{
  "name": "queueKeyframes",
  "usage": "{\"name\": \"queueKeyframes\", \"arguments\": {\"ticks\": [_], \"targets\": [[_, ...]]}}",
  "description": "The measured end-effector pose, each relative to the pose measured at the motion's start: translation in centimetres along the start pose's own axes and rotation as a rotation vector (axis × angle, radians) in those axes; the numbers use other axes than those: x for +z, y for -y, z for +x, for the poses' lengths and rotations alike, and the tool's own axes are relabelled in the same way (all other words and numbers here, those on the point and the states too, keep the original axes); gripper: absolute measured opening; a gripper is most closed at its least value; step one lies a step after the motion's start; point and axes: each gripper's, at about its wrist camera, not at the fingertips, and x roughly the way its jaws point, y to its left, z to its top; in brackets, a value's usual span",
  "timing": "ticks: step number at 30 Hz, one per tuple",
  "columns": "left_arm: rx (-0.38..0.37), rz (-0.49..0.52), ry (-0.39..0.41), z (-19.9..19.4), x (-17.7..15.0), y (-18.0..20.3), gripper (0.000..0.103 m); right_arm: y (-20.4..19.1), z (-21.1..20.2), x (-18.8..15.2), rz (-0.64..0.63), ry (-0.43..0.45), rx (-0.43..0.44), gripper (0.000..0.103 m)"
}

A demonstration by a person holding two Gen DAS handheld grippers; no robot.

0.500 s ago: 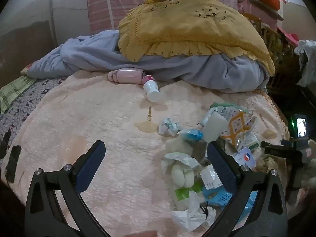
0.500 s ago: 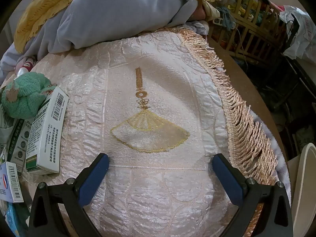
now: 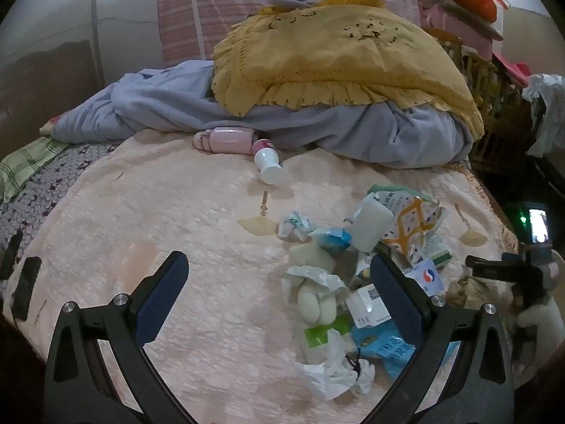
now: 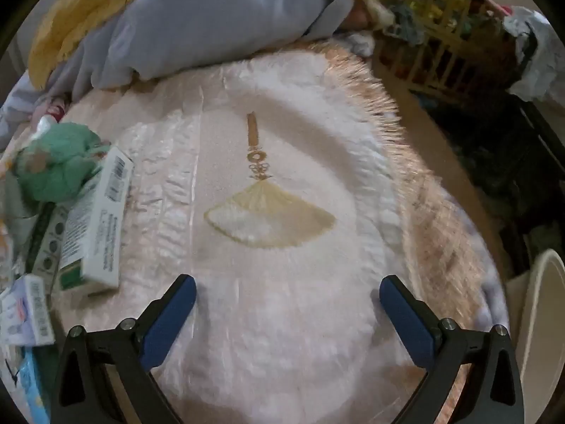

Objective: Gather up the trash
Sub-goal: 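Move both tools over the trash pile on the bed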

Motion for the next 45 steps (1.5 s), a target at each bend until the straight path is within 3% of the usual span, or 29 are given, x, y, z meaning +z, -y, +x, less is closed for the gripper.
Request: {"name": "queueKeyframes", "arguments": {"ticks": [7,15,19,30,45], "targets": [[0.001,0.011,0.033,-0.9,0.4,0.9,0.102,0.2,-9.2,-3.9,0.027,0.17,0.037,0.103],[-0.003,0.009,0.069,-2.1,0.6,1.7,0.102,-5.3,-16.6,-3.0,-0.011,0.357,0.086,0.103],[-0.005,0.015,0.076,-2.4,0.9,2.0,0.102,-6.9,-18.9,-2.5,-0.048,0.403,0.107,0.103],[-0.015,0.006,0.089,-2.7,0.7,2.1,0.102,-9.7,-21.9,-3.2,-0.115,0.487,0.129,0.103],[-0.022,-0.005,0.102,-2.8,0.5,1.9,0.102,-10.8,-22.2,-3.2,-0.13,0.507,0.139,0.103]]}}
